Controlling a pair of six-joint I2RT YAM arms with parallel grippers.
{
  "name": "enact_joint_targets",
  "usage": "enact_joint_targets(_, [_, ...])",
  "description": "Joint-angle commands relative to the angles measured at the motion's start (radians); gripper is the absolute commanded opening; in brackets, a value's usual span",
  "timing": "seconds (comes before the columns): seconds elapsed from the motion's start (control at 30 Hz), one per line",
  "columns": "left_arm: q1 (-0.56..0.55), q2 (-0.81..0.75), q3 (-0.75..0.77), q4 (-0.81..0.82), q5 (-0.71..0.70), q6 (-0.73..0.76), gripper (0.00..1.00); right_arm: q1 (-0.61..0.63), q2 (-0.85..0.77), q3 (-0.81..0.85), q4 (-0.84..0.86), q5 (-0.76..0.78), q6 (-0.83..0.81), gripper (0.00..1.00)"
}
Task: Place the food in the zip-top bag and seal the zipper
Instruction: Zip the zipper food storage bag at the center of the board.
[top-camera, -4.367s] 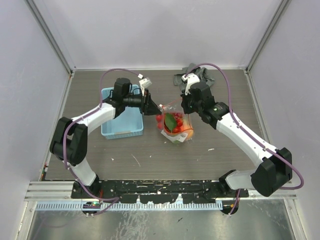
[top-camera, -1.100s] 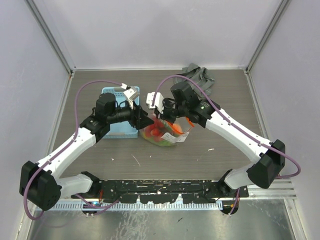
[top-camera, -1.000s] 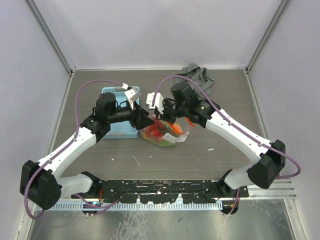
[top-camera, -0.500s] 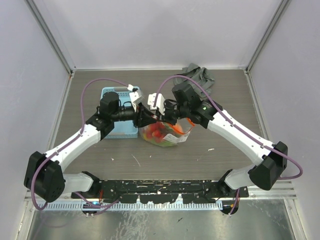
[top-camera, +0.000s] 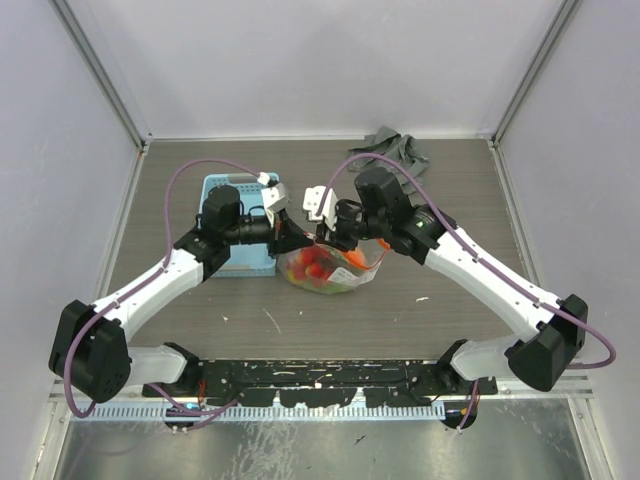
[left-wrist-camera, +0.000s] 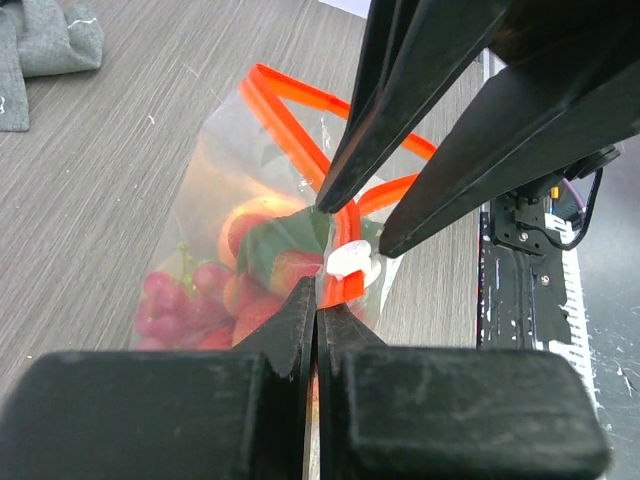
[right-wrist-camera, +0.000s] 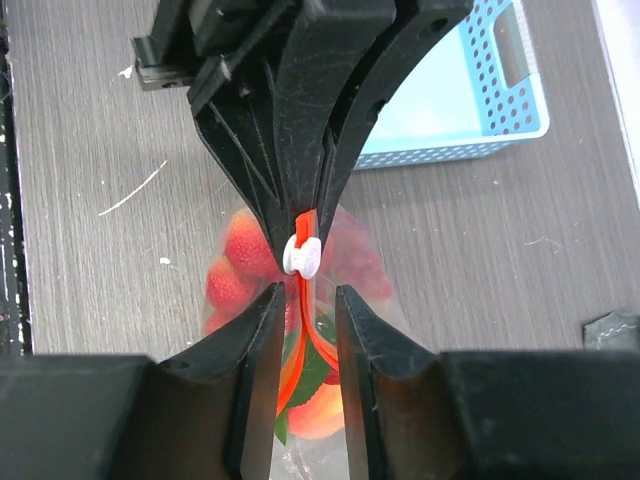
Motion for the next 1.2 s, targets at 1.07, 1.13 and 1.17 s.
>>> enact_joint_targets(1.07, [-0.003,-0.063,0.002,0.066,-0.045,-0.086,0.00,-0.002,-0.001,-0.034,0.176,-0.070,0.025,0.19])
enact_joint_targets(1.13, [-0.003,-0.065,0.005,0.052,-0.061,-0.088,0.00,-0.002,-0.006,-0.032,0.167,-0.066,0.023,0.14])
enact_joint_targets(1.17, [-0.002,-0.067,0.006,0.049,-0.066,-0.090,0.00,-0.003,-0.009,-0.033,0.162,-0.060,0.022,0.12])
